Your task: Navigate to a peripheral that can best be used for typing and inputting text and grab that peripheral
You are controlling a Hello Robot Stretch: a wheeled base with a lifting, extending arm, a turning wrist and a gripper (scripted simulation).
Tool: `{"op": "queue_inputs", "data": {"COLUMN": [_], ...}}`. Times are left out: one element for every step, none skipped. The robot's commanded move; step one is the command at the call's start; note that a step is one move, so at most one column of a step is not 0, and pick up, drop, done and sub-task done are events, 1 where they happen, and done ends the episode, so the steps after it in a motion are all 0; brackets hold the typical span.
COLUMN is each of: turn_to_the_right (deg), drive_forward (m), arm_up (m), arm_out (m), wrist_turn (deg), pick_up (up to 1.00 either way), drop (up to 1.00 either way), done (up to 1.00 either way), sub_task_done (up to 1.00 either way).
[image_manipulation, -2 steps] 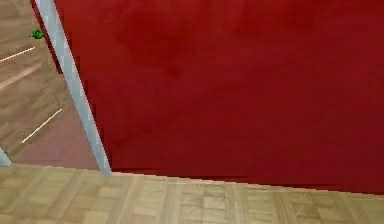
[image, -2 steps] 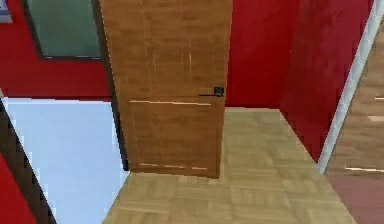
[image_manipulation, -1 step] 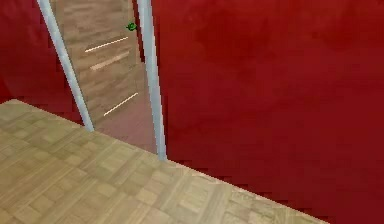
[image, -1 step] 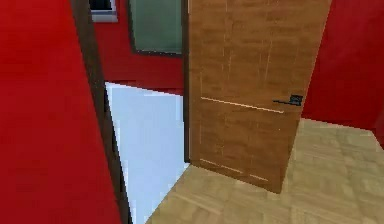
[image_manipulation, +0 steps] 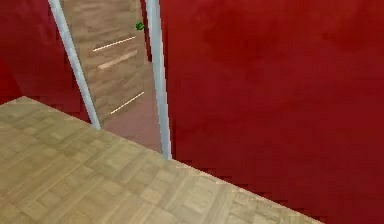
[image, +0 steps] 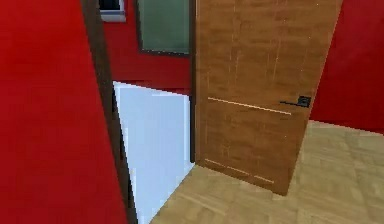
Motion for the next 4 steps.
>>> {"op": "queue_inputs", "data": {"turn_to_the_right": [0.0,-6.0,0.0,-45.0], "drive_forward": [1.0,0.0,0.2,0.0], "arm_up": [0.0,0.0,0.0,0.0], "arm_out": [0.0,0.0,0.0,0.0], "wrist_turn": [0.0,0.0,0.0,0.0], "pick_up": [0.0,0.0,0.0,0.0], "drop": [0.0,0.0,0.0,0.0], "done": [0.0,0.0,0.0,0.0], "sub_task_done": [0.0,0.0,0.0,0.0]}}
